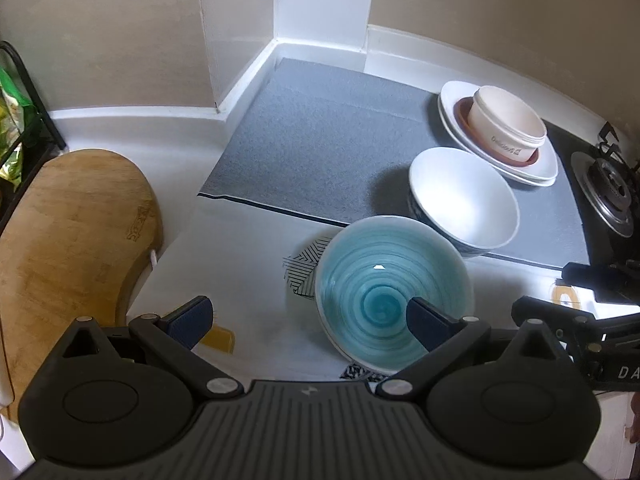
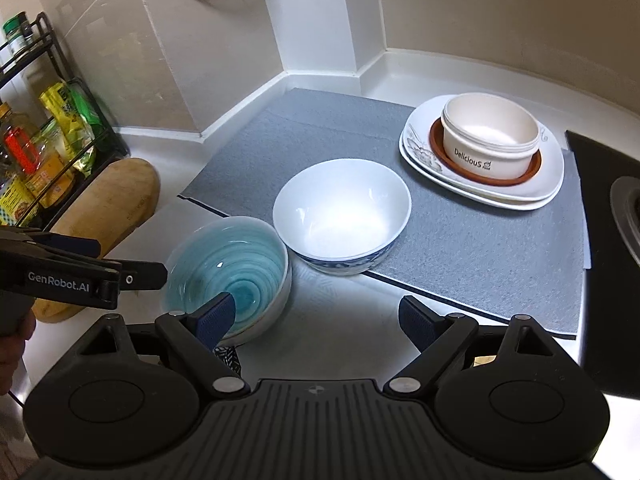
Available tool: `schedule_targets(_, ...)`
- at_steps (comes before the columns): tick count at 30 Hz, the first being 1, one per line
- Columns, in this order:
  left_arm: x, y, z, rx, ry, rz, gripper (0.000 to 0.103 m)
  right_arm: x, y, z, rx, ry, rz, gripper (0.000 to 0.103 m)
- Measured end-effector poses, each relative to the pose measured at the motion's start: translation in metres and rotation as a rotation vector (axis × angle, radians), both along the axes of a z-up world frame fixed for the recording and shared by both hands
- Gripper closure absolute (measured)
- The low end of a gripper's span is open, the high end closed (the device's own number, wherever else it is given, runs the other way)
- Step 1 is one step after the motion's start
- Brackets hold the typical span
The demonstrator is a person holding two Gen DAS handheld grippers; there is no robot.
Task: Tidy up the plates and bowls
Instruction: 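Withdraw both tools and move them to the blue swirl bowl, then close both tools on the blue swirl bowl rim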
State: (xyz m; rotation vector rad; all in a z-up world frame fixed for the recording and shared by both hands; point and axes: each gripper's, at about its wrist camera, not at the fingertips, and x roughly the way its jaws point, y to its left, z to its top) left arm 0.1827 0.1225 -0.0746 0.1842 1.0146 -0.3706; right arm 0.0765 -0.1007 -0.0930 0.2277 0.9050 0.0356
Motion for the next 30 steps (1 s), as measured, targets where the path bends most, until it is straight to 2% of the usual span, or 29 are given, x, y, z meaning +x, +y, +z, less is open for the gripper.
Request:
schedule_targets(4,0.018,-0.005,-0.011,0.009,0.047,-0.024,0.000,0.013,0.002,-0.012,0.050,0.044,-0.035,0.013)
schedule_targets(10,0.039,-0.012,-0.028,0.005,0.110,-0.047,0.000,0.027,0.011,-0.028,0.058,0.083,-0.063,0.013)
schedule_targets(13,0.048,-0.016,-0.037,0.001,0.142,-0.065,0.000,0.035,0.014,-0.039,0.069,0.130,-0.078,0.013)
schedule_targets(19,0.056,-0.023,-0.049,0.022,0.156,-0.086,0.001,0.043,0.019,-0.054,0.072,0.172,-0.074,0.013)
schedule_targets(21,0.058,-0.026,-0.052,0.028,0.160,-0.096,0.007,0.046,0.020,-0.058,0.073,0.178,-0.074,0.013)
schedule_targets(27,0.063,-0.026,-0.058,0.016,0.181,-0.111,0.049,0.052,0.022,-0.067,0.088,0.191,-0.082,0.014)
schedule_targets(29,0.066,-0.025,-0.059,-0.002,0.192,-0.122,0.075,0.051,0.020,-0.066,0.096,0.177,-0.077,0.027)
schedule_targets(30,0.066,-0.024,-0.059,-0.022,0.202,-0.130,0.081,0.051,0.021,-0.066,0.107,0.171,-0.066,0.052)
